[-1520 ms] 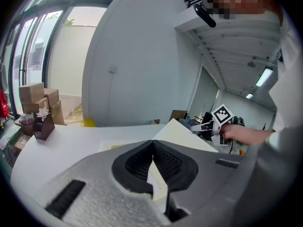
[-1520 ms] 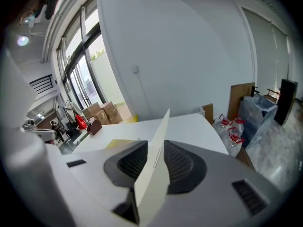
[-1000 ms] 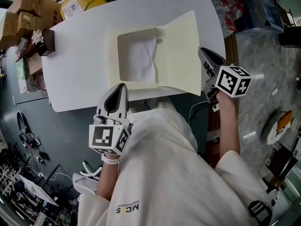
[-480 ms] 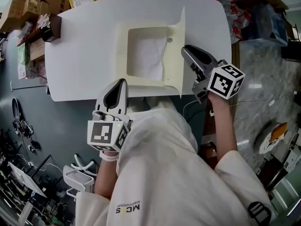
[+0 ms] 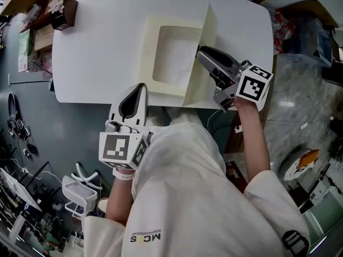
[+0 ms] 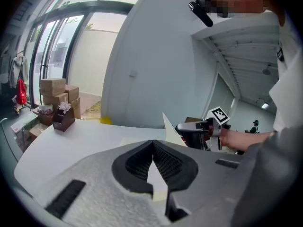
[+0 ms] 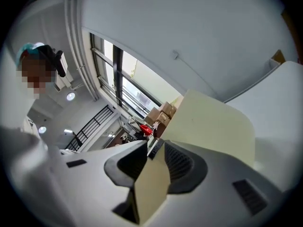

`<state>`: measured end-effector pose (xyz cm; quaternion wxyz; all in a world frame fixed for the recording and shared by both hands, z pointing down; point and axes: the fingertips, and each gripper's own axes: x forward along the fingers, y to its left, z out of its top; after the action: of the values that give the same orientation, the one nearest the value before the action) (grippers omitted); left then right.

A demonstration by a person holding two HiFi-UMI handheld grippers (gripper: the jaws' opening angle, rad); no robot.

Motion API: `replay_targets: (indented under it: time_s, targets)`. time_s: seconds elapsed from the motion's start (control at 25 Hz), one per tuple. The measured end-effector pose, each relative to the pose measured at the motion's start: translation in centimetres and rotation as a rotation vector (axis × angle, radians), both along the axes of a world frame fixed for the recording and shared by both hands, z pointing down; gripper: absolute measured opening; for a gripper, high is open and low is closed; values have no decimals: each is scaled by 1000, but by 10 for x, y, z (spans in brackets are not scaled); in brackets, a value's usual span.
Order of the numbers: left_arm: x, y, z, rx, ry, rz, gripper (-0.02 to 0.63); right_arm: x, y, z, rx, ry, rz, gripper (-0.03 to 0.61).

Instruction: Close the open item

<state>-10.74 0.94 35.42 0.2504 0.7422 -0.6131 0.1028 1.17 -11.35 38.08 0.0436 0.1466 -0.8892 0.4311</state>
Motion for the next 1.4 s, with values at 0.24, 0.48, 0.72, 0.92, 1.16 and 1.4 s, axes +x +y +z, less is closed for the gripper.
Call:
replay_targets:
  time_s: [0.24,0.48,0.72,0.92,1.16,1.4]
  targets:
    - [-11,0,12,-31,5,-20,25,-36,5,17,50,39,-113,129]
    - [-25,-5,27,-57,-3,-19,25,-71,7,46,53,68,-168,129]
    - [-20,-6,33,-67,-17,-28,25,-82,14,60,58,95,-218,129]
    - [-30,-12,53,-94,-20,-33,25,-107,16,81,48,108,-253,129]
    - [-34,-15,93,-135,-5,-18,25,-126,20,109,26,143,-274,129]
    - [-32,-23,130,-180,27,-3,25,-141,20,128,3,159,-292,129]
